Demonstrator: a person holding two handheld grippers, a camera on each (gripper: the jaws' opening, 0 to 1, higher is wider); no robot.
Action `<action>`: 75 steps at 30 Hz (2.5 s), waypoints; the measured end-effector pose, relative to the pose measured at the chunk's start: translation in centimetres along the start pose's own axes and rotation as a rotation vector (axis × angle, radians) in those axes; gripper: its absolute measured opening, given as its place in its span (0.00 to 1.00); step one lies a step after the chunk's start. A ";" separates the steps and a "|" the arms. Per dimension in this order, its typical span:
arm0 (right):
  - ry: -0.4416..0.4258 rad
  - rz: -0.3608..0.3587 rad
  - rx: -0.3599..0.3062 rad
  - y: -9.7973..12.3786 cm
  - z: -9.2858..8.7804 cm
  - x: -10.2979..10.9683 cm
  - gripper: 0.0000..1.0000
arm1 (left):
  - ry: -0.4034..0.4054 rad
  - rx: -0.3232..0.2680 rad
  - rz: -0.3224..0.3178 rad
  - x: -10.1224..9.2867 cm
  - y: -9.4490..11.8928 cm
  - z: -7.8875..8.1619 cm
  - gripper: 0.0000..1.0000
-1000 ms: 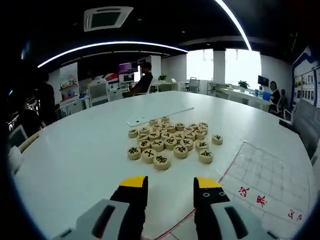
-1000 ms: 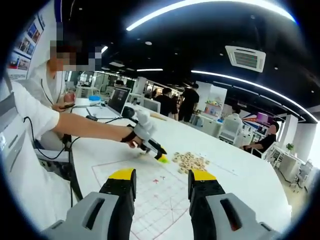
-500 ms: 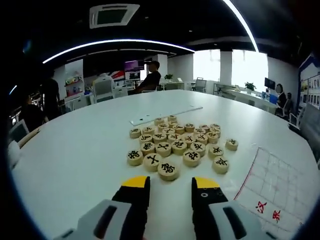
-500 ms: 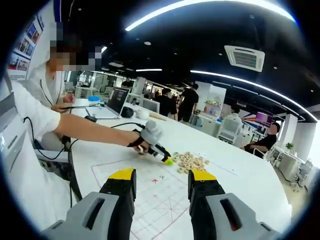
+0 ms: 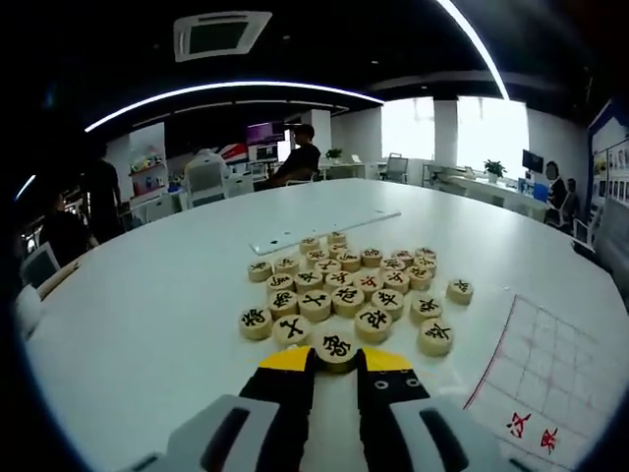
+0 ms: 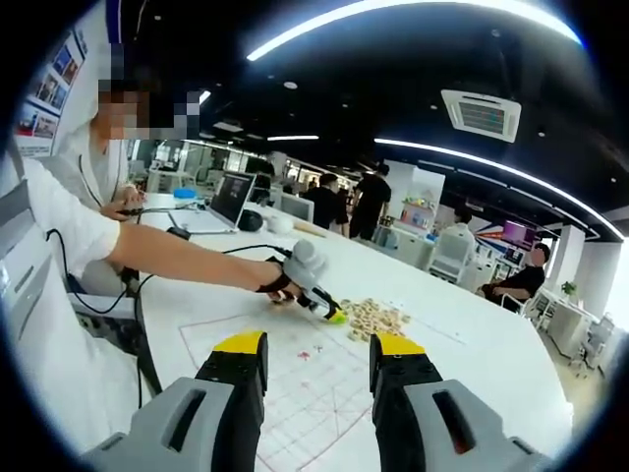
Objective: Pick up the chess pieces one by one and place each piece onto its starting position on the chessboard, setting the pieces on their correct points until all the chess pieces are arranged in the starting layout
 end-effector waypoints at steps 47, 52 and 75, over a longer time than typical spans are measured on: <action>0.016 0.000 -0.006 0.2 0.4 0.6 0.42 | -0.117 -0.039 -0.139 -1.4 18.1 -9.9 0.20; 0.017 0.002 -0.005 0.1 0.4 0.7 0.42 | -0.076 -0.015 -0.120 -0.6 16.5 -10.1 0.20; 0.015 0.003 0.004 0.0 0.2 0.5 0.42 | 0.030 -0.018 -0.145 -0.1 15.3 -10.1 0.36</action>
Point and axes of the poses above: the point that each gripper's makers call its tool centre point, and the gripper's own axes: y roughly backward along the fingers, x roughly to its left, z roughly out of its top, the point moved 8 cm from there along y, roughly backward along the fingers, and after that the axes turned 7 degrees about x, right-handed, at the moved point
